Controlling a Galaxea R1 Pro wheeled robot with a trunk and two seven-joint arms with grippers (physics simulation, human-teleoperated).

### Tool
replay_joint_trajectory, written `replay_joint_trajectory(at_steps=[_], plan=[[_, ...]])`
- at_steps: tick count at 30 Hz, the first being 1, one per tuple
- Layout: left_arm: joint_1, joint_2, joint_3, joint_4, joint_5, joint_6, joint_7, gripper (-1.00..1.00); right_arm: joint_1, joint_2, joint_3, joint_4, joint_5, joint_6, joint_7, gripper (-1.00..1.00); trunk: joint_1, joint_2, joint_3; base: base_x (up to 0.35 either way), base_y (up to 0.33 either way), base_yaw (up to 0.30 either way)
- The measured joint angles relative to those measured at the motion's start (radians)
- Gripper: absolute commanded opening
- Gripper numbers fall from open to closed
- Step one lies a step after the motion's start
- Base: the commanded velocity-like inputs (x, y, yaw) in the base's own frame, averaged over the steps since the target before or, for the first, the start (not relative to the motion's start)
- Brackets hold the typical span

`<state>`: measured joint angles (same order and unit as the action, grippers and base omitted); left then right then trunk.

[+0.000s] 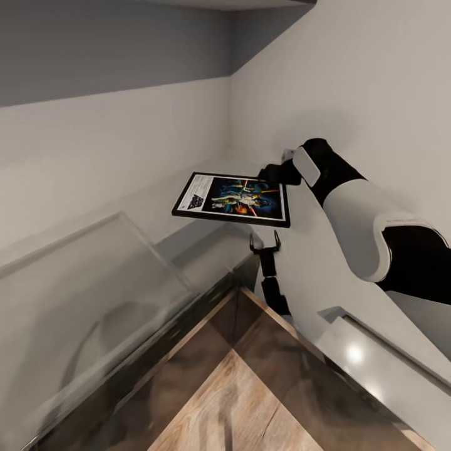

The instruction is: Pick up the poster from the kitchen countertop and hang it on one of the wall nails in the kitchen.

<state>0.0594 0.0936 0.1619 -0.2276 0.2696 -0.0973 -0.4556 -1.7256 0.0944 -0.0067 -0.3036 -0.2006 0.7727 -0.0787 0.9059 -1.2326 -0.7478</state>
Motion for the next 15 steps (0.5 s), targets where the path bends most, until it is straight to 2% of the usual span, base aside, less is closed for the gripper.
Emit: replay_joint_trajectory(at_steps=[15], plan=[[0.000,0.000,0.000,0.000,0.000,0.000,0.000,1.00,-0.003,0.000,-0.005,-0.002,-0.001,-0.005,0.003,1.00,0.000,0.000,0.000,0.042,0.000,0.000]])
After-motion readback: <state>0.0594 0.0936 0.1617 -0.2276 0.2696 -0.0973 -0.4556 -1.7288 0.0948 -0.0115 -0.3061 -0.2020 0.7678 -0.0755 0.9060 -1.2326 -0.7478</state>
